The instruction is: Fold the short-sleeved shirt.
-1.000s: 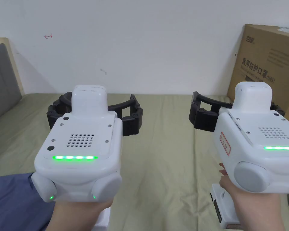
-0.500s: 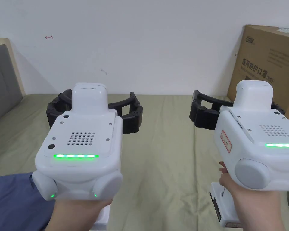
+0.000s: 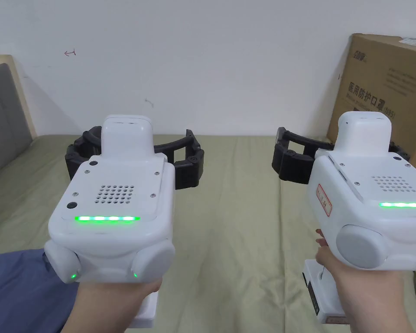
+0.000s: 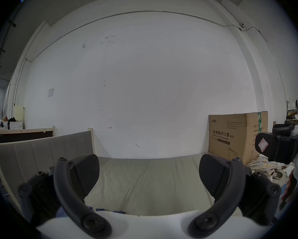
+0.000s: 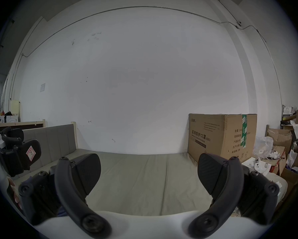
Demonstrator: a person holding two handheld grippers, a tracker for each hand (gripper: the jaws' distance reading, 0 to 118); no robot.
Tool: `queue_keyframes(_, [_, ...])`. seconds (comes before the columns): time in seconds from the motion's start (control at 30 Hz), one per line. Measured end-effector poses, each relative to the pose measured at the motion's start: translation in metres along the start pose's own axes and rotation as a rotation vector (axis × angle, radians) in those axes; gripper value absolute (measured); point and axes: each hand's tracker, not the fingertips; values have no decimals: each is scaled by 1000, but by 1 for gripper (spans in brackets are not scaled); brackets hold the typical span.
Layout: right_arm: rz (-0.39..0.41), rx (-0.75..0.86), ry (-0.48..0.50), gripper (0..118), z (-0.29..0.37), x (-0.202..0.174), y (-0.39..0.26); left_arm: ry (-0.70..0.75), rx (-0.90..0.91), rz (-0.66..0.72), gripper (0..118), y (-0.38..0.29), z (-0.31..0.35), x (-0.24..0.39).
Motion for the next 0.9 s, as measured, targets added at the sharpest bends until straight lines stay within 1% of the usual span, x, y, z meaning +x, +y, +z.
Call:
queue_keyframes(0.7, [-8,-10,-6,114,-1,2,-5,-16,3,-23,115,-2,0,5])
queue_keyframes(0.9, [-11,-12,-6,114,-1,3,-6,-18,-18,-3,115,-3,-2,4])
